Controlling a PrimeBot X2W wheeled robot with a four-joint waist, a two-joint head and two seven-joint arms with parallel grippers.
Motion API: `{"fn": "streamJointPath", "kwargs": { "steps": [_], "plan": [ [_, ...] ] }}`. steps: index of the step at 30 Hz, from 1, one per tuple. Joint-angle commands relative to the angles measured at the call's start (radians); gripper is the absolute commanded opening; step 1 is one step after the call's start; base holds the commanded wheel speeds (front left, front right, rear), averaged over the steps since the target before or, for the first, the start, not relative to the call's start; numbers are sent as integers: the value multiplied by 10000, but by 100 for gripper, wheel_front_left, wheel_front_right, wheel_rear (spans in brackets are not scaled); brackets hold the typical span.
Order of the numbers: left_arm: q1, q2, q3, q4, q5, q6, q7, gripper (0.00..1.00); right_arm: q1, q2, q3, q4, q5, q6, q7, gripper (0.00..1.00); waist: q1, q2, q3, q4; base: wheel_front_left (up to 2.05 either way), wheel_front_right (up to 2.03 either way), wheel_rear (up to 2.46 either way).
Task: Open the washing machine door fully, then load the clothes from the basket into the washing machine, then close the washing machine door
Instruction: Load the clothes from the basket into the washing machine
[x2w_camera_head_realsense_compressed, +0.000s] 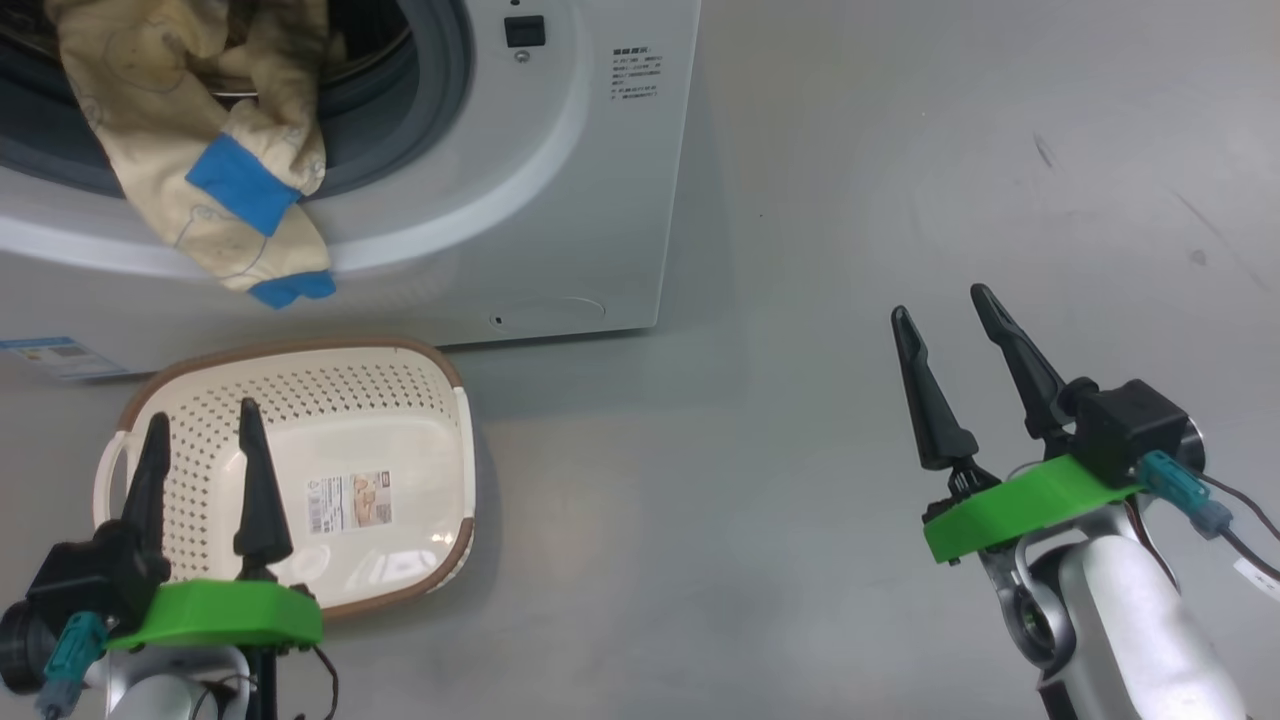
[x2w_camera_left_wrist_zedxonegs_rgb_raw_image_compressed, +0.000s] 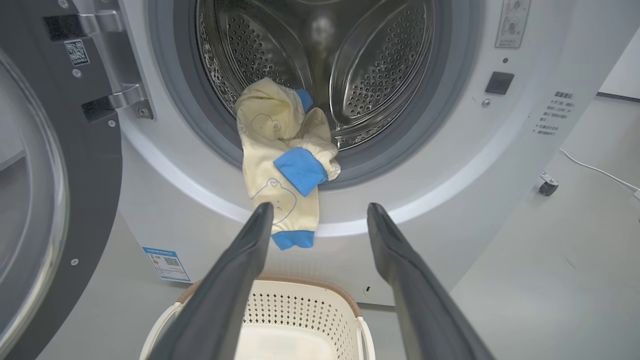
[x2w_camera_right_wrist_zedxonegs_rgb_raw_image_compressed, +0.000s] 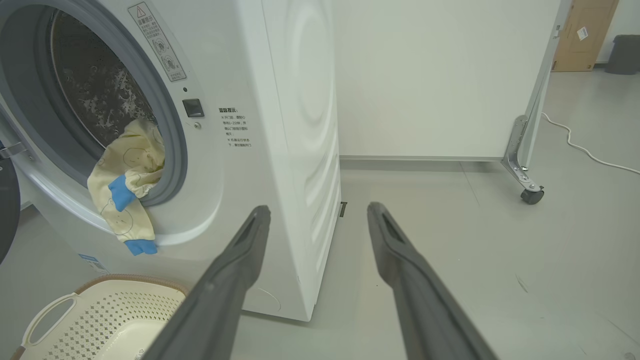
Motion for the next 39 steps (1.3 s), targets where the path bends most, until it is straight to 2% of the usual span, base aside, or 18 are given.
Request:
{"fn": "streamJointPath", "kwargs": {
  "steps": [1, 13, 28, 34, 39],
  "plan": [
    [-81, 176, 335, -368, 64, 669, 37, 100, -35, -41, 166, -323, -23, -2, 43, 100, 0, -1, -119, -6, 0, 0, 0],
    [488, 186, 178, -601, 58, 863, 263, 100, 301, -41, 197, -379, -2, -2, 177, 100, 0, -1, -630, 47, 0, 0, 0],
    [328, 187, 114, -479, -108, 942, 538, 100, 310, -41, 346, -487, 68, -2, 259, 100, 0, -1, -573, 32, 0, 0, 0],
    [-178, 236, 150, -70, -297, 834, 796, 100, 169, -41, 419, -561, 163, -2, 217, 100, 0, -1, -193, -48, 0, 0, 0],
    [-840, 355, 93, 649, -424, 542, 1028, 100, -24, -41, 467, -605, 230, -2, 170, 100, 0, -1, 206, -147, 0, 0, 0]
  ]
}}
